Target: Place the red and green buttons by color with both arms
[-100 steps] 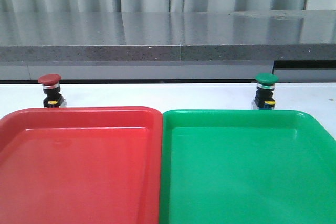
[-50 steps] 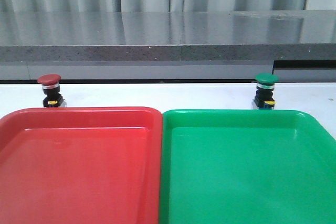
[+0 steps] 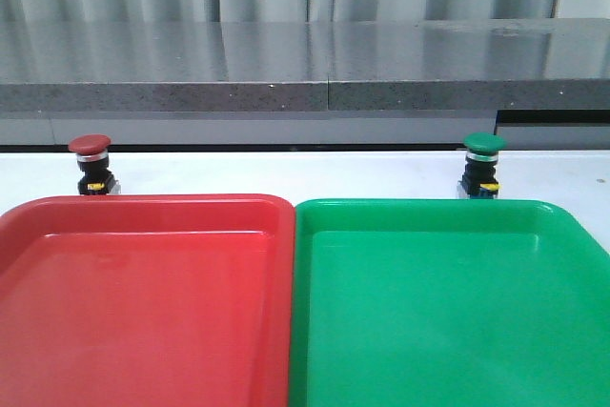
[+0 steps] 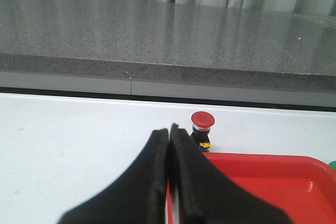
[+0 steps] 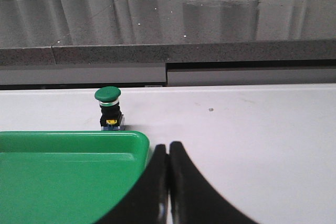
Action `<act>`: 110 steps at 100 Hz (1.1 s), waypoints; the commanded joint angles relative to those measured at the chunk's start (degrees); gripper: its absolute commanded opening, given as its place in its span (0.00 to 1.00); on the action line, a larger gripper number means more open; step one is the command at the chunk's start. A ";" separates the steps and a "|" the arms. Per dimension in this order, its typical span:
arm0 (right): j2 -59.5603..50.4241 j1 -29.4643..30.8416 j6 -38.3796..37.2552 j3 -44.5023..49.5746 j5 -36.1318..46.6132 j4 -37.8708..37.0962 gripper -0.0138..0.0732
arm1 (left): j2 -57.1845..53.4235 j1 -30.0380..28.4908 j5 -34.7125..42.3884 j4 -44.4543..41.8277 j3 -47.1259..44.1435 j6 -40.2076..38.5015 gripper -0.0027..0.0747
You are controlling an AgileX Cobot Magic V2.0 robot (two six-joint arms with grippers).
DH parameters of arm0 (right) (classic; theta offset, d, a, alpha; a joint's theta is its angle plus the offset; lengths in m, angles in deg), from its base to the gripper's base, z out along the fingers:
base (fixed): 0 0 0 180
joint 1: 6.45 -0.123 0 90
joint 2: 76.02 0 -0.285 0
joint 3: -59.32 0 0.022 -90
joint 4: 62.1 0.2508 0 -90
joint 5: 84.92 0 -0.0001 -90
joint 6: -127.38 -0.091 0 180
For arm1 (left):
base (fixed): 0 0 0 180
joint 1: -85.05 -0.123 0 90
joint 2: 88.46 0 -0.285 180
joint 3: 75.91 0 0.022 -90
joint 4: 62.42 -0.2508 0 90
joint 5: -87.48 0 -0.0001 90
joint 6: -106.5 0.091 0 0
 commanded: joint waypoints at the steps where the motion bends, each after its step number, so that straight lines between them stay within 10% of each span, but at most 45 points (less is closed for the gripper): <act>1: -1.03 0.08 0.11 -0.75 4.99 -0.01 0.08 | 6.16 -0.17 0.13 0.49 6.66 -0.64 0.01; 33: -1.03 0.08 0.11 -0.75 4.99 -0.01 0.08 | 29.32 -0.17 -15.49 0.49 25.38 -0.64 0.01; 84: -1.03 0.08 0.11 -0.75 4.99 -0.01 0.08 | 45.08 -0.17 -18.46 0.49 30.32 -0.64 0.02; 96: -1.03 0.08 0.11 -0.75 4.99 -0.01 0.08 | 45.08 -0.17 -18.45 0.49 30.32 0.09 0.18; 110: -1.03 0.08 0.11 -0.75 4.99 -0.01 0.08 | 45.08 -0.17 -18.53 0.49 30.32 0.09 0.62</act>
